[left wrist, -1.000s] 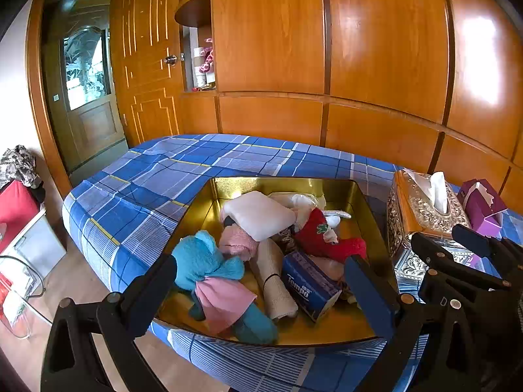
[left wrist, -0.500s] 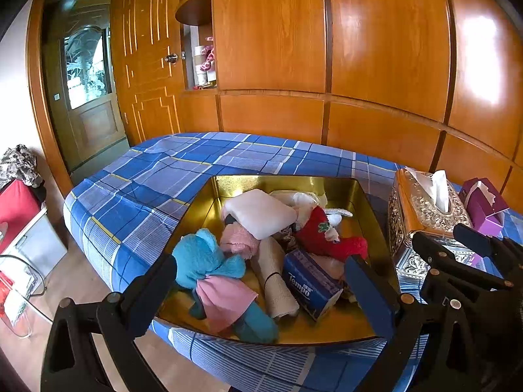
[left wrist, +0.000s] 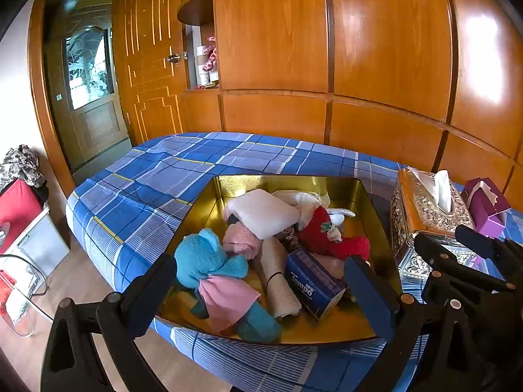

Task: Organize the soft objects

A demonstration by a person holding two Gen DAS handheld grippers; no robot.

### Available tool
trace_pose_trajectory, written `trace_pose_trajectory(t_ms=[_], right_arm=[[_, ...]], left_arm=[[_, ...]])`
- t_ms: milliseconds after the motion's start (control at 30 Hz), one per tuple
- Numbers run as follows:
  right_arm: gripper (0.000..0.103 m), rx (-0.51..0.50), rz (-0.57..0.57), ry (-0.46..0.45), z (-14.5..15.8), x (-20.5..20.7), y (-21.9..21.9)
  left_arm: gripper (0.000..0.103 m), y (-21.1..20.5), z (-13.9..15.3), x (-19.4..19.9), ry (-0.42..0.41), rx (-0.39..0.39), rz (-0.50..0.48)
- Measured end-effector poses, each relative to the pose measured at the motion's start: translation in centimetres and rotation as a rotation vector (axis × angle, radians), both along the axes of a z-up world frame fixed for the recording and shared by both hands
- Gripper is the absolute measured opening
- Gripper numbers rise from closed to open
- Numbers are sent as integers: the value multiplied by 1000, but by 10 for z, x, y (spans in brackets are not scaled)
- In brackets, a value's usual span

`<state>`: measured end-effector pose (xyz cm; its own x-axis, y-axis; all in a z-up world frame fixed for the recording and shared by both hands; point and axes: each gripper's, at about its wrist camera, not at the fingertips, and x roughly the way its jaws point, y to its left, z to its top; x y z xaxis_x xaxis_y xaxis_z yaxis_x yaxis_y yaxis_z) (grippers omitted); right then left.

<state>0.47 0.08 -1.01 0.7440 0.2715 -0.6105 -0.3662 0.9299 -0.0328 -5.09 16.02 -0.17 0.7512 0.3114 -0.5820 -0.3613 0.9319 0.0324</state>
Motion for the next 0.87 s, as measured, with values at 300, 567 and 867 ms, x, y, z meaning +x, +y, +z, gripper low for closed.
trace_pose_trajectory(t_ms=[300,567,867], right_arm=[[61,0,1,0,-1,-1,0],[61,-2,3,3,-2,-1,0],[61,7,0,-10,1,-3,-4]], left_arm=[[103,0,1,-1,-2,7,6],[102,-2,2,-2,-4,10,4],[102,-3,1,-3,-15,-10,-8]])
